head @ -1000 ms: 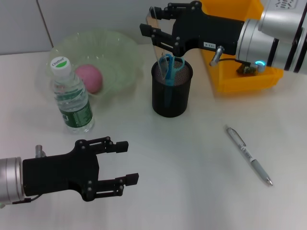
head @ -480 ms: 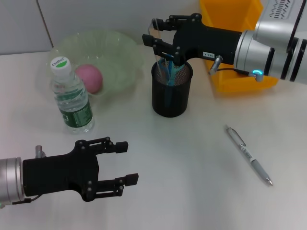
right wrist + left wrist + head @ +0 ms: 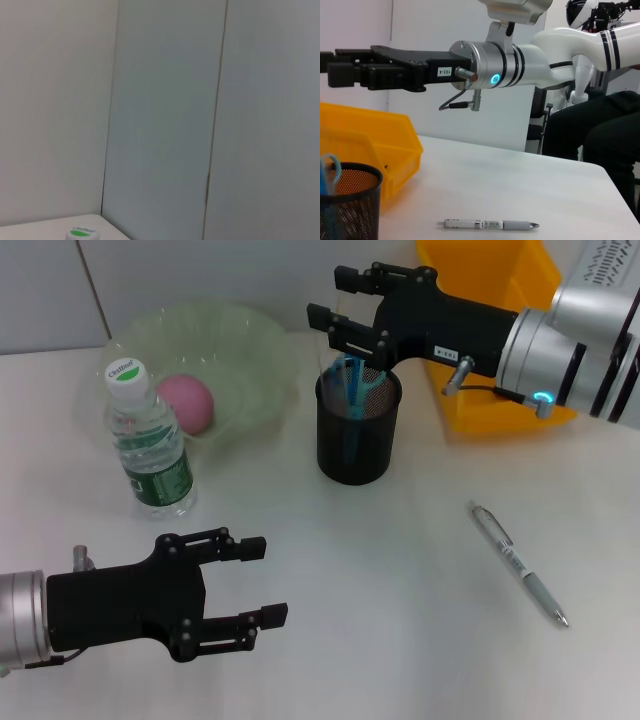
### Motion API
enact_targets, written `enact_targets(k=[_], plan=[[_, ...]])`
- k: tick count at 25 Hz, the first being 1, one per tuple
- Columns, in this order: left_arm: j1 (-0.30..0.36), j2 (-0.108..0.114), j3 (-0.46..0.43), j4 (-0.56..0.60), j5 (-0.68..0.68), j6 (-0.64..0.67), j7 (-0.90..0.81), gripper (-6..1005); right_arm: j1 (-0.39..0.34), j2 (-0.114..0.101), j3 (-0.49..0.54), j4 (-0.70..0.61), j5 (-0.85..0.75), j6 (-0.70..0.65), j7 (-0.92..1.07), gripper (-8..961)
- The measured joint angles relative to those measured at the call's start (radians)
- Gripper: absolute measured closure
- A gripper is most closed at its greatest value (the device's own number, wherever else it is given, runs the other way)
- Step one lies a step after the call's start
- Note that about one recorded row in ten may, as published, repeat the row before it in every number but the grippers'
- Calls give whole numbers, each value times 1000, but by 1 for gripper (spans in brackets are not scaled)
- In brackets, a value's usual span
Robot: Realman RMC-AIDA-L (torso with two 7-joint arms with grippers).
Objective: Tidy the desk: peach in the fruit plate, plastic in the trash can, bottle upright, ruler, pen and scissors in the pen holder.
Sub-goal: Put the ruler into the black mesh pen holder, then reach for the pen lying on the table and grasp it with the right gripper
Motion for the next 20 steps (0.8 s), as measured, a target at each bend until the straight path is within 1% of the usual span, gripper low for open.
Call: enact_targets(k=[9,14,15,17,18,19,20], plan=[[1,0,0,0,0,2,-1,260,-10,-1,20,-5,7,-12,12,393],[1,0,0,0,-1,5,0,260,-46,-6,63,-42,86,-60,42,361],[1,0,0,0,-1,5,0,260,-58,-9,74,-61,89,-69,68,354],[0,0,0,2,-1,7,0,260,-87,-20,88,-134,57,-78,189,342],[0,0,0,3,-1,7,0,260,-115,-36,91,-228,-18,-82,343,335],[1,0,0,5,-1,8,-1,260,-115,-36,91,-228,-18,-82,343,329],[1,0,0,7,-1,10,0,260,-129,-45,91,-287,-79,-84,446,322]])
